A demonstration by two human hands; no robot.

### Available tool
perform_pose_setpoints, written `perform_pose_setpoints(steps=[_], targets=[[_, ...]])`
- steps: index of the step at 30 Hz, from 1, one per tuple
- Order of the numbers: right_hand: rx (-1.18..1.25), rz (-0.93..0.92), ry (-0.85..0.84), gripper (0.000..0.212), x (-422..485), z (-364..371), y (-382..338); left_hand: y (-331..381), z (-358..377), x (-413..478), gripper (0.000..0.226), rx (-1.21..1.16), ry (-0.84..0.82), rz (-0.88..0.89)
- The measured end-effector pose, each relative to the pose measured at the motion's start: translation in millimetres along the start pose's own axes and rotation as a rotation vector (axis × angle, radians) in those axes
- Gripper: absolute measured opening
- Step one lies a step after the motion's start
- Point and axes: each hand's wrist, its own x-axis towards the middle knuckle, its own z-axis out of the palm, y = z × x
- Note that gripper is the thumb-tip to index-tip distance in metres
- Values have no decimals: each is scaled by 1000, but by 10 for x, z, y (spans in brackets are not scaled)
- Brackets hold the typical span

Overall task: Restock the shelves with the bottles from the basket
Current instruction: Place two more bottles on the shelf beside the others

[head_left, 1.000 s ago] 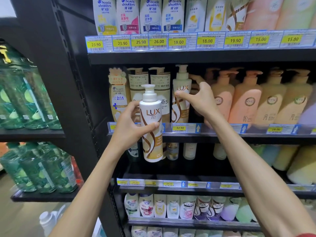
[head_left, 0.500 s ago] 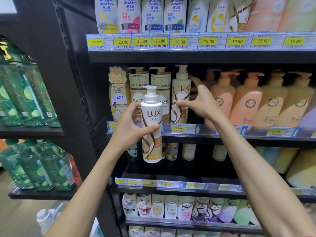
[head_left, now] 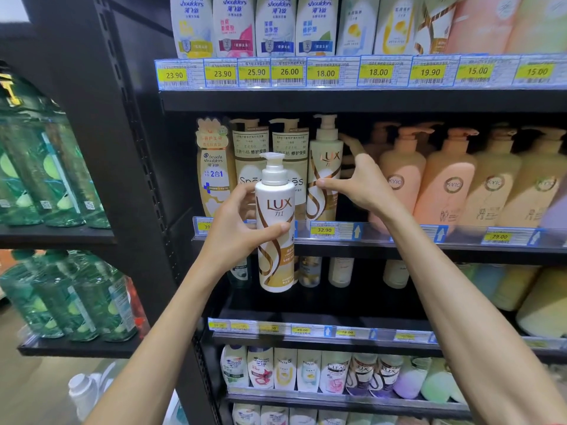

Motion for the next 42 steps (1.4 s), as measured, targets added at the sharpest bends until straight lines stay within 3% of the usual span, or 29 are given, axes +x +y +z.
perform_pose_setpoints(steps=[4,7,10,13,16,19,21,26,30,39,42], targets=[[-26,36,27,52,-35,21,-3,2,34,6,69,-21,0,3],[-28,44,53,57,-60,7,-11,-7,63,-6,72,-45,-17,2],[25,-24,130,78,-148,-49,-50,-18,105,-20,71,-62,-34,-1],[98,-130,197,65,-346,-114,-150,3,178,-12,70,-65,-56,8],[255,-160,19,49,-535,-165,-216,55,270,-1,70,-92,-84,23],[288,-142,-171,51,-654,-203,-203,125,373,-10,73,-143,-110,19],[302,-133,-217,52,-706,-216,-189,152,453,-18,75,-171,-127,19],[415,-147,-295,22,-772,-278,-106,239,635,-59,78,-254,-127,-9],[401,-125,-289,28,-815,-334,-46,295,731,-91,67,-273,-143,-10],[505,-92,-213,33,-903,-450,49,274,926,-89,66,-336,-172,36],[503,-91,-149,33,-902,-518,49,269,946,-68,55,-321,-157,75]])
